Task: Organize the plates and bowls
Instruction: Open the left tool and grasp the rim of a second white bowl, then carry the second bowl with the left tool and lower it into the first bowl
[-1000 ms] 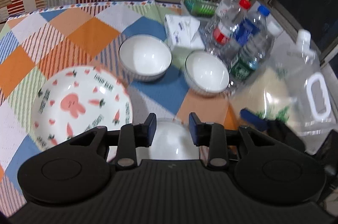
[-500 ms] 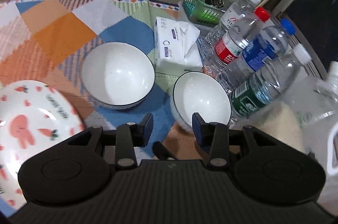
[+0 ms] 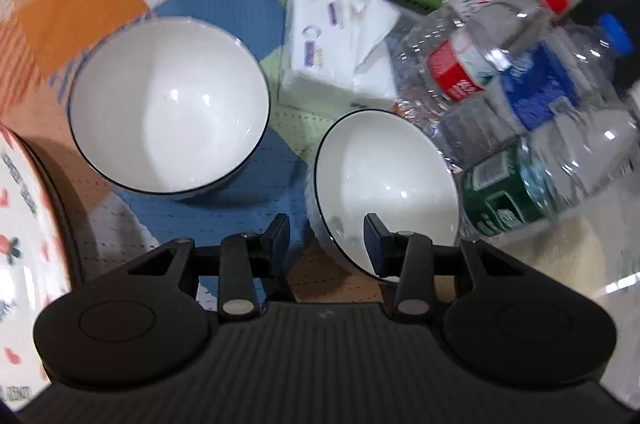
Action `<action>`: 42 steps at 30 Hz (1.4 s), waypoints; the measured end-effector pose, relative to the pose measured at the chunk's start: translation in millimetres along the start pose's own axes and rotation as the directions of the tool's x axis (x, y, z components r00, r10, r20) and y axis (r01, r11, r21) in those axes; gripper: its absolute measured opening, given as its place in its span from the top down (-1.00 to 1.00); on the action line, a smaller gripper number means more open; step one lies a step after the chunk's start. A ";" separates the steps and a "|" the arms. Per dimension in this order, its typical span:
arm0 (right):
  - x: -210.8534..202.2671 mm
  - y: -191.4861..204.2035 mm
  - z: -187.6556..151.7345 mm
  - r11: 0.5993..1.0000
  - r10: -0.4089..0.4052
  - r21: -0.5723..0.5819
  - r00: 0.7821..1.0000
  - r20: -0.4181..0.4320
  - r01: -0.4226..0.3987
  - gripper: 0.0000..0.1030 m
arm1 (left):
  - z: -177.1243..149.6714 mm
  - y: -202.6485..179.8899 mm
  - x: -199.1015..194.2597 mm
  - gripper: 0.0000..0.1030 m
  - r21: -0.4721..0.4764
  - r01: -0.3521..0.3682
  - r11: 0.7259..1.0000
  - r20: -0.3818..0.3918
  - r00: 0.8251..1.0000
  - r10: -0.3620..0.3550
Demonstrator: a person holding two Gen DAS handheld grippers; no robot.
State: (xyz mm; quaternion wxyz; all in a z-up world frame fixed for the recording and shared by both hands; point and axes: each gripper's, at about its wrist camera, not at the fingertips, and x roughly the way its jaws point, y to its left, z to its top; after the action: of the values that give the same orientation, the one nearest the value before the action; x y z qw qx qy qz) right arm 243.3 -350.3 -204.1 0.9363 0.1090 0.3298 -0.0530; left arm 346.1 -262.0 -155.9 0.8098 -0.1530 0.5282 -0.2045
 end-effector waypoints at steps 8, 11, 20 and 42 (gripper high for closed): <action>5.8 1.6 -0.3 0.999 -0.020 -0.032 0.999 0.029 0.021 -0.77 | -0.4 6.1 12.2 0.72 0.006 0.012 1.000 -0.018 1.000 -0.012; 4.6 -1.7 0.9 1.000 -0.005 -0.030 1.000 0.028 0.006 -0.77 | 0.4 9.3 11.3 0.80 0.005 0.001 1.000 -0.019 1.000 -0.001; 10.1 4.5 0.9 0.994 -0.022 -0.103 1.000 0.004 0.022 -0.87 | -3.6 23.2 -2.5 0.80 -0.010 0.004 1.000 -0.033 0.999 -0.004; -68.1 16.6 26.9 0.979 0.110 -0.188 0.984 0.142 -0.083 -0.90 | -17.9 -9.4 -122.6 0.78 0.163 -0.019 0.987 -0.017 1.000 0.022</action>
State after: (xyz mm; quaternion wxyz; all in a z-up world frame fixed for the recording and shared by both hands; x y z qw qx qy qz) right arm 209.5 -338.8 -138.1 0.9661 0.0350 0.2553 0.0147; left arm 284.2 -210.3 -61.4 0.8165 -0.0792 0.5190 -0.2402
